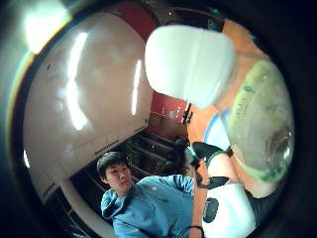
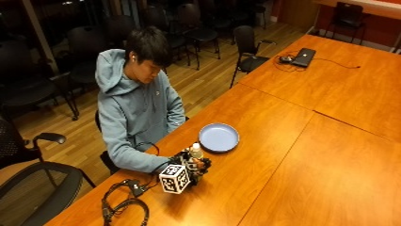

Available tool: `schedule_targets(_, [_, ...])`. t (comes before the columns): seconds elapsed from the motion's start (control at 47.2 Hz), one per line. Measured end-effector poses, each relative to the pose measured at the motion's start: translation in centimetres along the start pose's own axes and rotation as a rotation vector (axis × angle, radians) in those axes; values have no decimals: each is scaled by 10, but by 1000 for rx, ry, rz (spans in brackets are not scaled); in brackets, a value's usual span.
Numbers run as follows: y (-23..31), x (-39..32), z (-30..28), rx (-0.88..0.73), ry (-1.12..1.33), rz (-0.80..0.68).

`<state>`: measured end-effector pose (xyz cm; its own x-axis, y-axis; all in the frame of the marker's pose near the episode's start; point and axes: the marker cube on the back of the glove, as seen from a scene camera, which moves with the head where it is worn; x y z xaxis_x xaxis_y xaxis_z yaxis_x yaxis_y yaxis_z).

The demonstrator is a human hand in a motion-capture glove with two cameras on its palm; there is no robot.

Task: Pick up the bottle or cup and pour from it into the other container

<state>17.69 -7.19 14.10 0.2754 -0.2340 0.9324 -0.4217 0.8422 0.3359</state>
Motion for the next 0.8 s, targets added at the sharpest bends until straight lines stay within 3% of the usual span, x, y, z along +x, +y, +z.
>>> schedule_targets(0.191, [-6, -3, 24, 43, -50, 20])
schedule_targets(0.381, [-11, -18, 40, -21, 1, 16])
schedule_targets(0.804, [-23, -83, 106, -401, 593, -90])
